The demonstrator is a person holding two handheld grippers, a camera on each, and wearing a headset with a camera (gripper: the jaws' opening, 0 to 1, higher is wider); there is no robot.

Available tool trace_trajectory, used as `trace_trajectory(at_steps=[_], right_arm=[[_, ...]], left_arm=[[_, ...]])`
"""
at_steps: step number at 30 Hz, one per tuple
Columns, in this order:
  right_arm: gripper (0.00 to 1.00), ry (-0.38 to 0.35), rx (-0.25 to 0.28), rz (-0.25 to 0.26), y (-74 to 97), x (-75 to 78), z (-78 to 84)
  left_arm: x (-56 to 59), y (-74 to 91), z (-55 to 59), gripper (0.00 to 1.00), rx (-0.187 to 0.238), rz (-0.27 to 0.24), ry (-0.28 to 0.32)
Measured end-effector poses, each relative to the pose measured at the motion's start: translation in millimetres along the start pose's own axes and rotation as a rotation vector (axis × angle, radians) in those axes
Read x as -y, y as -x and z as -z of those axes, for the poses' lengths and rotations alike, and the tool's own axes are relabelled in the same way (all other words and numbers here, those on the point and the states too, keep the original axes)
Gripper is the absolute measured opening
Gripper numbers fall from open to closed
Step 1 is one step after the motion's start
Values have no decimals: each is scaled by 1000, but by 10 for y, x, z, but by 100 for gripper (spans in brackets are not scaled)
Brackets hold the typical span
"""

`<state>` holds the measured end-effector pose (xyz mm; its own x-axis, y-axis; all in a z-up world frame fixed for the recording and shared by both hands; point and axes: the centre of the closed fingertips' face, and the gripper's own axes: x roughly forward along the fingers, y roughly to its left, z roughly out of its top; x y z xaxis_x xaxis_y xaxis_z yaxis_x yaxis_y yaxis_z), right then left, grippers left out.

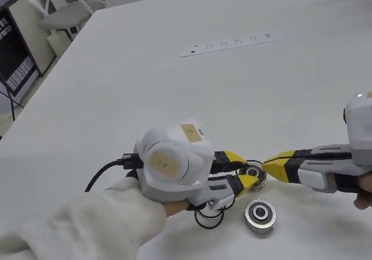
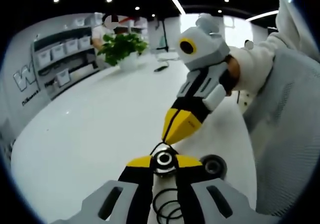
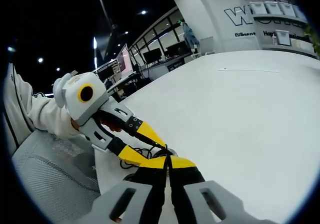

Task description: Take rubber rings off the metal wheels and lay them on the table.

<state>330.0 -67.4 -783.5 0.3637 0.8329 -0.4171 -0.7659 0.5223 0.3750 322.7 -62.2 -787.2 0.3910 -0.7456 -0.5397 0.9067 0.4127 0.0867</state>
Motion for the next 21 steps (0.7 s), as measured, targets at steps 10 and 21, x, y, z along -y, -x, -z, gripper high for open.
trace_trajectory(at_steps=[10,21], right_arm=[[0,-14,27,19,123,29,-80],[0,-30,74,20,279,-9,-220]], left_arm=[[96,148,-283,34,53,22,-42],[47,593,-590,54,85,31,-63]])
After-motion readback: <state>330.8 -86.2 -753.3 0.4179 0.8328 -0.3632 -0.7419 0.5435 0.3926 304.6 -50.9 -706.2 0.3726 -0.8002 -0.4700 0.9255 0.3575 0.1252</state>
